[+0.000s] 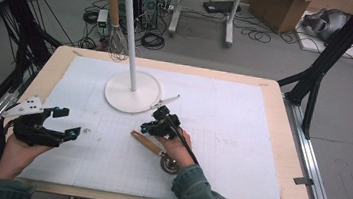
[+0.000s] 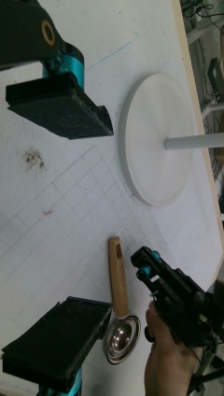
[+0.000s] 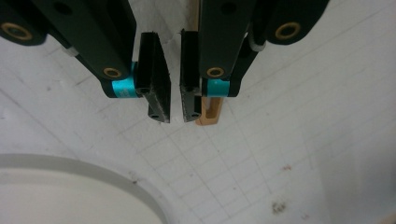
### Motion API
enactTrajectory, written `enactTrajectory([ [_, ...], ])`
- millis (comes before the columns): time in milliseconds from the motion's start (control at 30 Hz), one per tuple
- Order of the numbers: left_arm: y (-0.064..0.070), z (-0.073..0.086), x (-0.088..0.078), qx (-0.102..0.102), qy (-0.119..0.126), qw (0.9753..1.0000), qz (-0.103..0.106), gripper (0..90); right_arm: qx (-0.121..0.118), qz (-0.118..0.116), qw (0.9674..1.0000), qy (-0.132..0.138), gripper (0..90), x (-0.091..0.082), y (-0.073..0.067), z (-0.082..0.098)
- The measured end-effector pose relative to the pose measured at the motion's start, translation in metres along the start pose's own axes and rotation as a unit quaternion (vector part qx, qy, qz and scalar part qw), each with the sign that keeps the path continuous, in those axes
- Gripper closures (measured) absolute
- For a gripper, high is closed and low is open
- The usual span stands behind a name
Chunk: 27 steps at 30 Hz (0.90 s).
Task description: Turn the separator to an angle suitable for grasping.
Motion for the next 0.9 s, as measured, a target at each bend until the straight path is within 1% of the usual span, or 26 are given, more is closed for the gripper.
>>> enactTrajectory([
  [67,-0.001,0.001,0.0,-0.001,-0.001,1.0,-0.001,13.6,0.0,0.005,0.9999,0.014,71.7,-0.009,-0.001,-0.002],
  [100,-0.001,0.001,0.0,-0.002,-0.001,1.0,-0.001,13.6,0.0,0.006,0.9998,0.019,69.9,-0.012,0.0,-0.003],
  [133,-0.001,0.001,-0.001,-0.003,0.0,1.0,-0.002,13.6,0.003,0.004,0.9996,0.027,64.7,-0.016,-0.001,-0.004],
  [167,-0.002,0.001,-0.001,-0.003,-0.001,1.0,-0.003,13.6,0.003,0.005,0.9995,0.03,59.8,-0.02,-0.001,-0.004],
  [267,-0.003,0.001,-0.004,-0.003,0.003,1.0,-0.005,13.6,-0.001,0.015,0.9992,0.039,50.6,-0.03,-0.003,-0.002],
  [333,-0.003,0.001,-0.003,-0.002,0.002,1.0,-0.005,13.6,-0.003,0.021,0.999,0.04,46.8,-0.035,-0.003,0.0],
  [467,-0.002,0.001,-0.003,-0.004,0.001,1.0,-0.006,13.6,-0.01,0.021,0.9989,0.04,41.2,-0.043,-0.007,0.005],
  [533,-0.002,0.001,-0.003,-0.001,0.0,1.0,-0.006,13.6,-0.01,0.024,0.9991,0.033,38.0,-0.046,-0.009,0.008],
  [700,-0.002,0.001,-0.002,-0.001,0.001,1.0,-0.006,13.6,-0.022,0.025,0.9988,0.036,35.7,-0.051,-0.019,0.013],
  [900,-0.002,0.001,-0.003,-0.001,0.0,1.0,-0.006,13.6,-0.029,0.028,0.9984,0.039,34.1,-0.057,-0.023,0.019],
])
Point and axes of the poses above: each handheld gripper's, and its own axes: x roughly forward along the jaws, z roughly out of its underside, y roughly to its right, the point moved 5 cm from there along x, roughly forward along the jaws, and after that the axes turned 6 degrees about -z, right-handed, at the moved point
